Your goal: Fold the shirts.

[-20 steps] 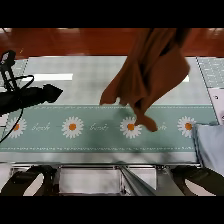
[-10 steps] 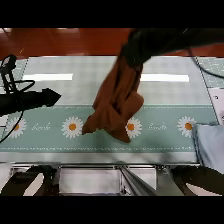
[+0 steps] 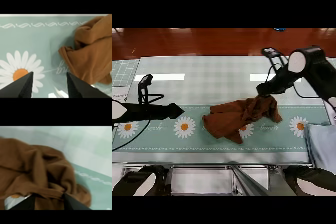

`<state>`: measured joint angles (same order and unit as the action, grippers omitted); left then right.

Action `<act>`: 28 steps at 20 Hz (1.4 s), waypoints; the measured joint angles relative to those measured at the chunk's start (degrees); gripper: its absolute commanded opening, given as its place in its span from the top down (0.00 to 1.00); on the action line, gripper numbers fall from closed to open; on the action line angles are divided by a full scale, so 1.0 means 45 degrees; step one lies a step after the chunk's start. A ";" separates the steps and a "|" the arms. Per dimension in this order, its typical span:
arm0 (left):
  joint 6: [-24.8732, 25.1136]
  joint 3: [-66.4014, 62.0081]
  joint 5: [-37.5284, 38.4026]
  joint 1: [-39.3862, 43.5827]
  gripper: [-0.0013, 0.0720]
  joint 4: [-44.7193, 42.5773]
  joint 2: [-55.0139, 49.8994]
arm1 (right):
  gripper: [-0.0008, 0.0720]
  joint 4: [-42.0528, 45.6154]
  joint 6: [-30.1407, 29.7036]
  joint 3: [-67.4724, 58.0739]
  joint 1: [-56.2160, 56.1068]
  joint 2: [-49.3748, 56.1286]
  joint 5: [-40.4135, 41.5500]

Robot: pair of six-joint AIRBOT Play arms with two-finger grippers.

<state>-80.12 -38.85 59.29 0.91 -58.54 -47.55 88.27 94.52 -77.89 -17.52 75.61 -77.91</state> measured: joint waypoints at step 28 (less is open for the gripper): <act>0.4537 0.0918 -0.1627 0.2327 0.96 0.9175 -0.6377 | 0.43 -0.7742 -0.4031 0.9772 0.9224 -0.4299 0.2895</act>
<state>-59.70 -34.72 51.96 11.38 -17.26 -76.25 53.43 76.38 -33.91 23.99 56.27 -64.88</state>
